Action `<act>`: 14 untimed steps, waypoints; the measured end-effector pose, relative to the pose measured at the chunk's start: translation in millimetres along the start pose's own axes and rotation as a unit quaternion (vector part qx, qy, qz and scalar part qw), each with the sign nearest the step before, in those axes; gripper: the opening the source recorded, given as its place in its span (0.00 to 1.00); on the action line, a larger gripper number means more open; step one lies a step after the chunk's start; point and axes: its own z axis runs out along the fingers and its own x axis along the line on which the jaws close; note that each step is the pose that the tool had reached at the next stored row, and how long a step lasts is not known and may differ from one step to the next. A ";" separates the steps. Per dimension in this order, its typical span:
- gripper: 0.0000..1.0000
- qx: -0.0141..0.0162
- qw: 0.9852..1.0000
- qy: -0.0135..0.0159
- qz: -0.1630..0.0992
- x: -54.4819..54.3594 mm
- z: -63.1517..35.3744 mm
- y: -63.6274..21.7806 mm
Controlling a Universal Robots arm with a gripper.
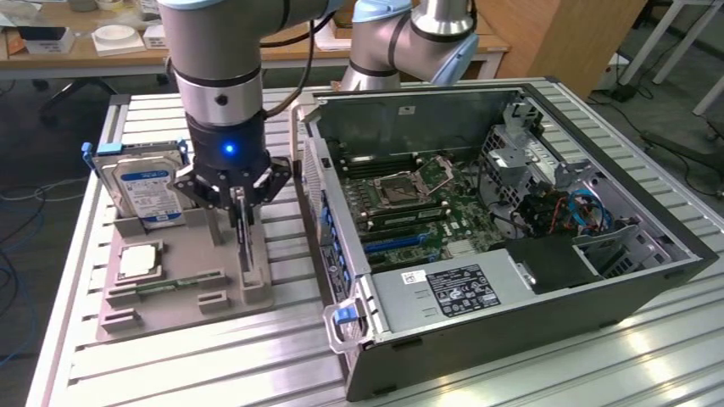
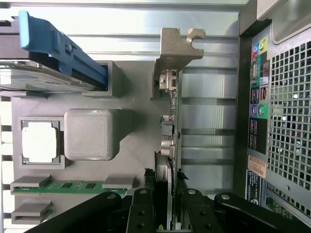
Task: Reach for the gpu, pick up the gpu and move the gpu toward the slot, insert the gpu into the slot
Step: 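Pick up the gpu and move the gpu toward the slot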
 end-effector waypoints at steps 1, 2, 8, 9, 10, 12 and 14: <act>0.26 0.000 1.000 0.000 0.000 0.0 -1.1 0.0; 0.26 0.000 1.000 0.000 0.000 0.1 -2.5 0.0; 0.26 -0.001 1.000 -0.001 0.001 1.2 -10.6 0.2; 0.26 -0.001 1.000 0.000 0.001 1.3 -12.7 0.3; 0.26 -0.001 1.000 0.000 0.001 1.3 -14.6 0.4; 0.26 -0.002 1.000 -0.001 0.001 1.4 -17.0 0.5; 0.26 -0.002 1.000 -0.001 0.001 1.4 -21.3 0.5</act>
